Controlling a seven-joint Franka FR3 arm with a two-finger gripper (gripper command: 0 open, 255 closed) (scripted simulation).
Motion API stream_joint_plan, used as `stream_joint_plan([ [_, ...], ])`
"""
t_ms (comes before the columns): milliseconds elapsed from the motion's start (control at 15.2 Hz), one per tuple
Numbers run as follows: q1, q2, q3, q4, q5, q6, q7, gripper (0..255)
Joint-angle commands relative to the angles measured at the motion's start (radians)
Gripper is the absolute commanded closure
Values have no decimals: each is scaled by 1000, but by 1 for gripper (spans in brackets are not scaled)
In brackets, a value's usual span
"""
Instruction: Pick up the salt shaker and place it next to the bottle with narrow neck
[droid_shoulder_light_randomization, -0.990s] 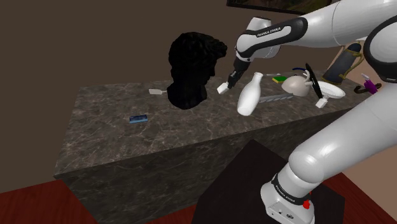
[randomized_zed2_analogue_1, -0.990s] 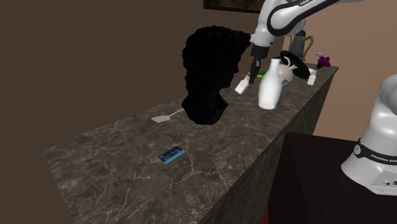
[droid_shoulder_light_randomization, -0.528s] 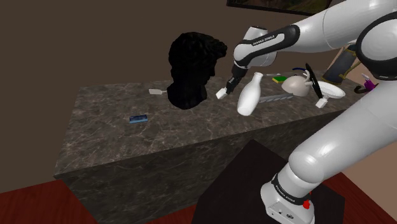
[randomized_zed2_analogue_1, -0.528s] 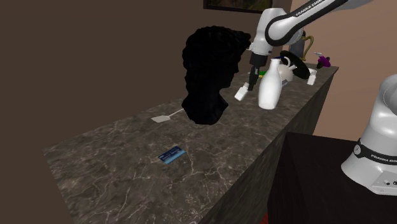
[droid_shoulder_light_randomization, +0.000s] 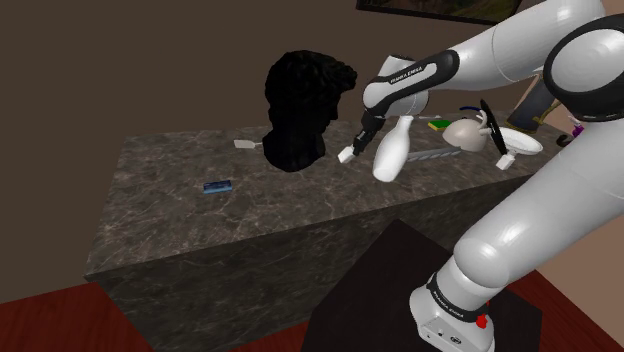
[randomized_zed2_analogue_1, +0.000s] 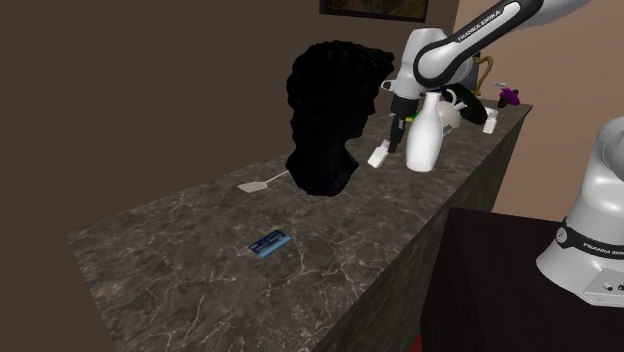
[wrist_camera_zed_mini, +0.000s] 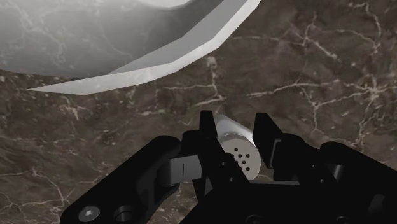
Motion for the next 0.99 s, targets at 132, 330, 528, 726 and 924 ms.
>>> stream_joint_plan([
  [132, 0, 2, 0, 0, 1, 2, -1, 255],
  [330, 0, 2, 0, 0, 1, 2, -1, 0],
  [528, 0, 2, 0, 0, 1, 2, -1, 0],
  [726, -2, -23, 0, 9, -7, -32, 5, 0],
  [924, -6, -86, 1, 43, -24, -127, 17, 0],
])
